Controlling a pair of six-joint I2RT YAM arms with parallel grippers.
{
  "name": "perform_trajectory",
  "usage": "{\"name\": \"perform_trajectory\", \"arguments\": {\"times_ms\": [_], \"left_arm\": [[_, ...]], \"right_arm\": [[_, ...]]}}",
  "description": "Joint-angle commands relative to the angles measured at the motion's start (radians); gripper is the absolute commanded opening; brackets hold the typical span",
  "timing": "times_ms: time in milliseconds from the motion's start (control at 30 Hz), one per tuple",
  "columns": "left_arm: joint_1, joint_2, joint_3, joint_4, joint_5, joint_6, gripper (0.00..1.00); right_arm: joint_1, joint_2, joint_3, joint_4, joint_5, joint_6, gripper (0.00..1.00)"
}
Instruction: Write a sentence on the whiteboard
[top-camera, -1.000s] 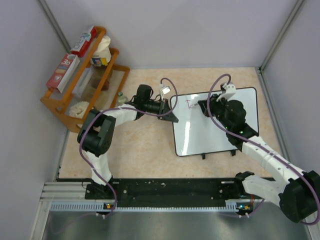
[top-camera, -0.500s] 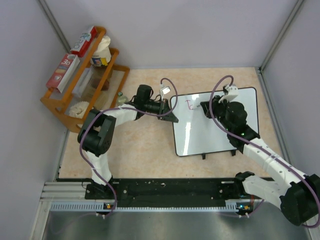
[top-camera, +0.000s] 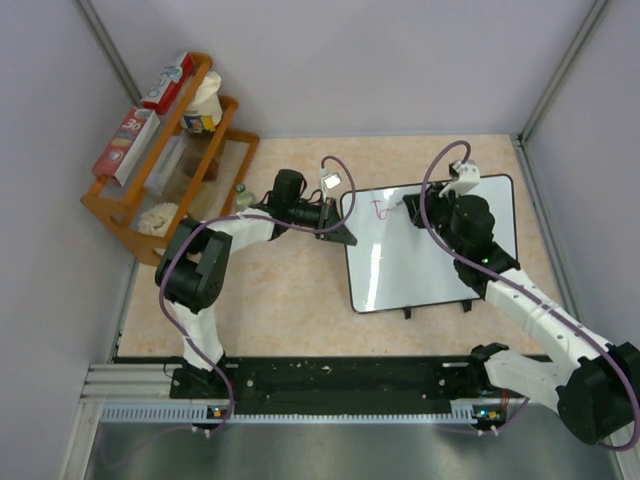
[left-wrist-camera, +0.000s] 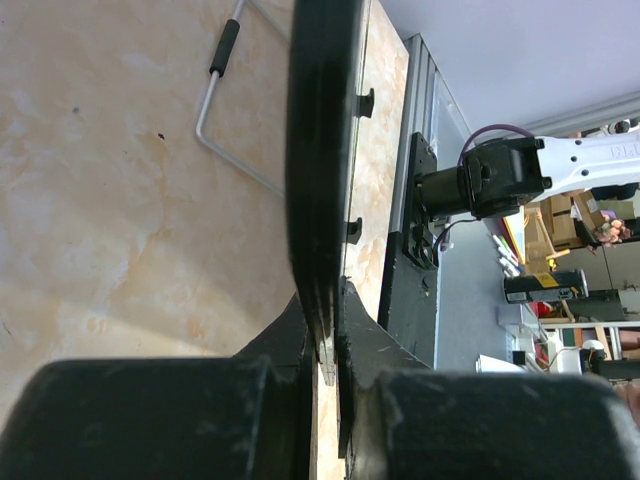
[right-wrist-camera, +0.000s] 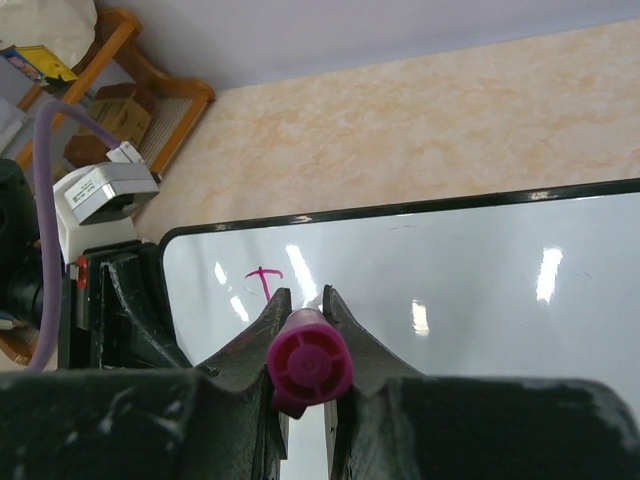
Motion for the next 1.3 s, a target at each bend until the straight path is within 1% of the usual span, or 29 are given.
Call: {"name": "perform_trajectory", "arguments": {"times_ms": [0,267,567,1267], "left_arm": [[-0.027,0.018,-0.017,-0.012,0.008,0.047,0.0],[-0.025,0.021,-0.02,-0.006,0.008,0.044,0.0],[-0.025,0.023,-0.023,0.008,0.008,0.033,0.0],[-0.024,0.026,-0.027,0.014,0.016,0.031,0.0]], "right_arm": [[-0.009,0.016,0.054,0.018,-0.039,0.001,0.0],[-0.039,-0.028,0.048,0.021,-0.118,0.053,0.0],[-0.073,-0.062,0.028,0.009,-0.073,0.045,0.0],[-0.081,-0.013,-0.007,0.006,-0.055,0.022,0.0]]}}
